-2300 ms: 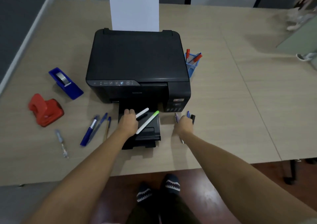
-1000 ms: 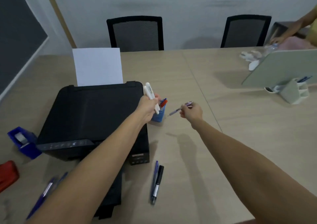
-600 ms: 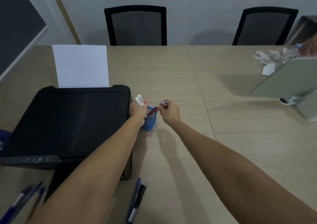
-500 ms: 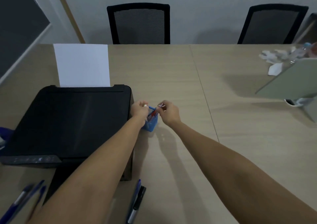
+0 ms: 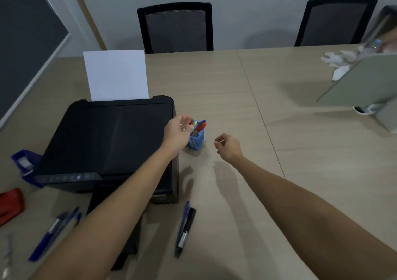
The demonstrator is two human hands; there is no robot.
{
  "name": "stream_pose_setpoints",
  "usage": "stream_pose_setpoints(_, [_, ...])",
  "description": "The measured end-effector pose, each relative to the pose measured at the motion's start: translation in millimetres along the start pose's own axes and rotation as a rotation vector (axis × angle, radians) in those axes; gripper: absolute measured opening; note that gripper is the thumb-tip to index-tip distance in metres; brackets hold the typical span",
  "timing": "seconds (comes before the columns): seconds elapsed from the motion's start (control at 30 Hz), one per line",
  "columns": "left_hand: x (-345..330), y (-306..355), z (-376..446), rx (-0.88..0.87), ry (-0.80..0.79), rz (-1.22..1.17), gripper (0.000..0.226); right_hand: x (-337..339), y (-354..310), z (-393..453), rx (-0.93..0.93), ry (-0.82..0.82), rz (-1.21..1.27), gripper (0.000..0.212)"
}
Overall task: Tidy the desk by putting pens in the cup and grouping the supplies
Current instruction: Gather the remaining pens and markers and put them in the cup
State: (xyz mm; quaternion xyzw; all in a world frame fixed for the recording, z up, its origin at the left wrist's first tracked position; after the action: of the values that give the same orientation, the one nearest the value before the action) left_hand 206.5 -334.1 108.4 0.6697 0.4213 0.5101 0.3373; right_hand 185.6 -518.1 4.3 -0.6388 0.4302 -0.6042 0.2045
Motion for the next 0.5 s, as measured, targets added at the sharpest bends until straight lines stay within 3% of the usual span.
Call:
stream_pose_setpoints(0.13, [12.3,-24.8,-64.7,-0.07,-0.273,0.07,0.019,-15.2,36.8,-58.4,-0.126,-0.048,-0.005,0.008])
stream_pose_setpoints(0.33, [8.3,-137.7,-148.0,0.141,-0.666,0.291,0.014,-57.0,82.7,-132.3,-0.281,-0.082,-0.04,0.006])
stream_pose_setpoints(0.43, [7.9,-205.9,-152.9,0.296,-0.55,0.429,0.028,-83.3,78.6,-159.8,-0.304,-0.113,-0.044,0.013])
stream_pose_setpoints(0.5, [7.8,-231.8,-148.5,0.312,-0.421,0.467,0.021,-100.5,69.3,-173.7,-0.303,-0.123,-0.083,0.027])
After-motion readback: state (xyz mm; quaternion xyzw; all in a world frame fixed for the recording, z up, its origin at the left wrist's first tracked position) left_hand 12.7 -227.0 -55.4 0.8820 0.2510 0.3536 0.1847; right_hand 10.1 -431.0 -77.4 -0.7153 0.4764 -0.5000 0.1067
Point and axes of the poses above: each hand's wrist, its own z-axis towards the middle knuckle, its own x-axis out of the back of the hand, y = z × x, the point moved 6 cm from there along z, towards the middle knuckle, and after that the axes turned 6 degrees about x, right-handed, at the moved point
